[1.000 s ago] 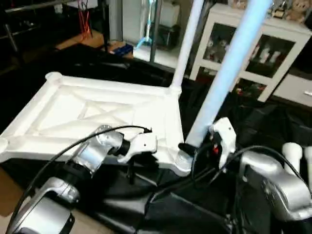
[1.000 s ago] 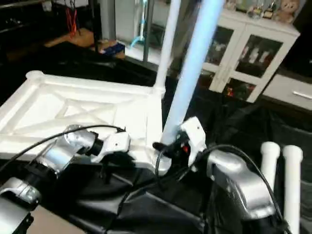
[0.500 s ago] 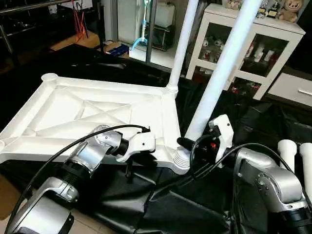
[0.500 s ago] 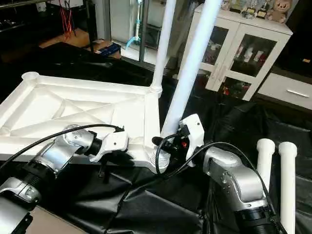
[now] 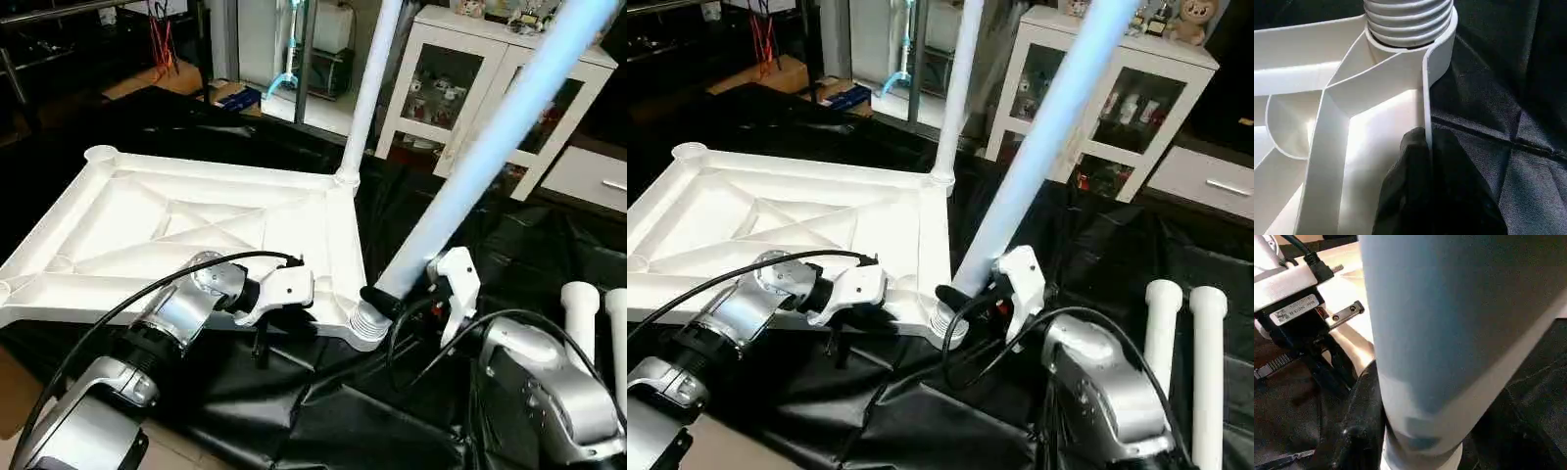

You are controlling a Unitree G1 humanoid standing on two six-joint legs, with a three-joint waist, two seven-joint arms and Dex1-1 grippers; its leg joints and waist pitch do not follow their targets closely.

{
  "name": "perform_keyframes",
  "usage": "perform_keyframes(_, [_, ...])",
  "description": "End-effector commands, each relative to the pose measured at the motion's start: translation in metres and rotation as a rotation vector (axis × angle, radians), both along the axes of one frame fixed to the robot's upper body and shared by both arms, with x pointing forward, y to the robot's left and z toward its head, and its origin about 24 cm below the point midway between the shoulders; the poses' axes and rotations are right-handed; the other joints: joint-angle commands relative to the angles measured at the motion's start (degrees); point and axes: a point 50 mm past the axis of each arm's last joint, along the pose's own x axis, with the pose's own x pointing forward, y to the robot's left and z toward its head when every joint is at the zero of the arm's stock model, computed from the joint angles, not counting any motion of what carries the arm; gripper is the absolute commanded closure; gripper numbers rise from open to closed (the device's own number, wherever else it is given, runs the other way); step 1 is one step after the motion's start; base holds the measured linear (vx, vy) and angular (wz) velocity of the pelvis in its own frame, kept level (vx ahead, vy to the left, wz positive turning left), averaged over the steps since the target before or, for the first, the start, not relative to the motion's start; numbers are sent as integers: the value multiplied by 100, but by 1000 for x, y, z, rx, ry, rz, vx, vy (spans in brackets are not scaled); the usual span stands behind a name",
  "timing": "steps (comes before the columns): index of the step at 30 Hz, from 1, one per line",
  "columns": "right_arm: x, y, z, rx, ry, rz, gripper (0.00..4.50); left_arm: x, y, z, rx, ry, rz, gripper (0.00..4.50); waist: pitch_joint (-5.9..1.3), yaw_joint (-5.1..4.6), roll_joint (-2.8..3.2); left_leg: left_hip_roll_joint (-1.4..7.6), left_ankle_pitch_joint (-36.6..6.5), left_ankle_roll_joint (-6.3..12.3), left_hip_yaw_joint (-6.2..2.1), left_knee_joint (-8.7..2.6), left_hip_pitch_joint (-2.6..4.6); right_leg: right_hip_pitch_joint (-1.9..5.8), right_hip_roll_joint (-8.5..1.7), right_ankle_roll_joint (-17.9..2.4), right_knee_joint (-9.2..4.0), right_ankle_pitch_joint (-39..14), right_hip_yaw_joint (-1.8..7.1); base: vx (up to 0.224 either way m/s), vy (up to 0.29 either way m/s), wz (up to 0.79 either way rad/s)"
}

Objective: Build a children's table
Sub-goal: Insert table leg to table base

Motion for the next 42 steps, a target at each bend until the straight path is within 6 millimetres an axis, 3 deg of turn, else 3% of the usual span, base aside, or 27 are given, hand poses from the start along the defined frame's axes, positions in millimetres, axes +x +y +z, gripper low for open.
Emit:
perform_keyframes(1, [-30,-11,-64,-158,312,-23,265,-2,8,-8,66,10,14,450,4,-45,130,380,-3765,-415,-341,-603,90,-168,-350,-433,-581,-3612,203,0,0,0])
perform_keyframes(6, [-29,-10,-64,-176,321,10,265,-2,7,-8,66,12,6,450,5,-63,133,377,-3829,-417,-351,-607,86,-168,-349,-403,-596,-3670,196,0,0,0])
perform_keyframes(9, [-26,-2,-66,-231,372,145,265,-2,4,-8,67,17,-5,450,9,-92,162,375,-3871,-435,-370,-615,74,-150,-344,-398,-592,-3671,180,0,0,0])
perform_keyframes(12, [-21,2,-63,-223,372,170,265,-2,3,-8,68,17,-7,450,10,-98,165,366,-3938,-433,-365,-599,104,-187,-345,-421,-607,-3717,188,0,0,0])
perform_keyframes(15, [-15,4,-58,-201,379,167,265,-2,3,-8,67,19,-7,450,12,-111,161,360,-3967,-434,-411,-616,74,-159,-343,-408,-597,-3724,184,0,0,0])
perform_keyframes(16, [-11,4,-55,-195,379,159,265,-2,3,-9,67,19,-8,450,12,-124,124,354,-3973,-419,-421,-611,67,-159,-351,-408,-598,-3779,178,0,0,0])
perform_keyframes(20, [-8,1,-57,-196,387,119,265,-3,3,-8,63,20,-6,450,26,-131,145,352,-4033,-428,-442,-610,80,-181,-363,-373,-618,-3928,176,0,0,0])
perform_keyframes(21, [-8,-2,-60,-211,383,107,265,-3,3,-8,63,18,-4,450,28,-131,118,353,-4060,-429,-451,-611,80,-179,-368,-347,-617,-3997,167,0,0,0])
perform_keyframes(23, [-11,-7,-64,-237,366,87,265,-3,3,-9,59,16,2,450,35,-142,129,349,-4136,-439,-458,-617,89,-188,-366,-310,-642,-4056,157,0,0,0])
perform_keyframes(24, [-13,-7,-65,-232,357,78,265,-3,4,-9,58,15,4,450,36,-146,74,348,-4133,-427,-453,-611,90,-190,-367,-300,-653,-4083,151,0,0,0])
perform_keyframes(26, [-14,-8,-65,-227,343,65,265,-4,4,-9,58,13,6,450,35,-131,109,354,-4099,-424,-453,-625,93,-182,-382,-328,-641,-3972,164,0,0,0])
perform_keyframes(28, [-15,-7,-63,-212,326,51,265,-4,5,-8,55,8,8,450,39,-129,105,368,-4096,-448,-458,-656,68,-156,-378,-378,-613,-3743,170,0,0,0])
perform_keyframes(32, [-13,-2,-53,-149,274,12,265,-1,8,0,46,-1,9,450,31,-110,107,372,-4055,-463,-441,-662,82,-164,-375,-446,-594,-3537,196,0,0,0])
perform_keyframes(35, [-9,-2,-47,-147,228,-10,265,0,11,4,38,-3,8,450,18,-117,106,375,-3897,-469,-450,-682,27,-109,-379,-527,-546,-3248,200,0,0,0])
perform_keyframes(37, [-7,-1,-44,-140,213,-22,265,1,11,7,32,-3,10,450,17,-101,157,378,-3842,-488,-425,-680,48,-128,-369,-626,-528,-2981,216,0,0,0])
perform_keyframes(39, [-5,-1,-43,-132,205,-29,265,2,11,7,27,-3,12,450,18,-113,132,376,-3821,-481,-418,-681,35,-107,-364,-670,-519,-2919,210,0,0,0])
perform_keyframes(42, [3,-3,-50,-141,201,-118,265,2,9,5,25,-2,24,450,20,-127,156,374,-3770,-493,-411,-681,34,-111,-366,-741,-514,-2845,214,0,0,0])
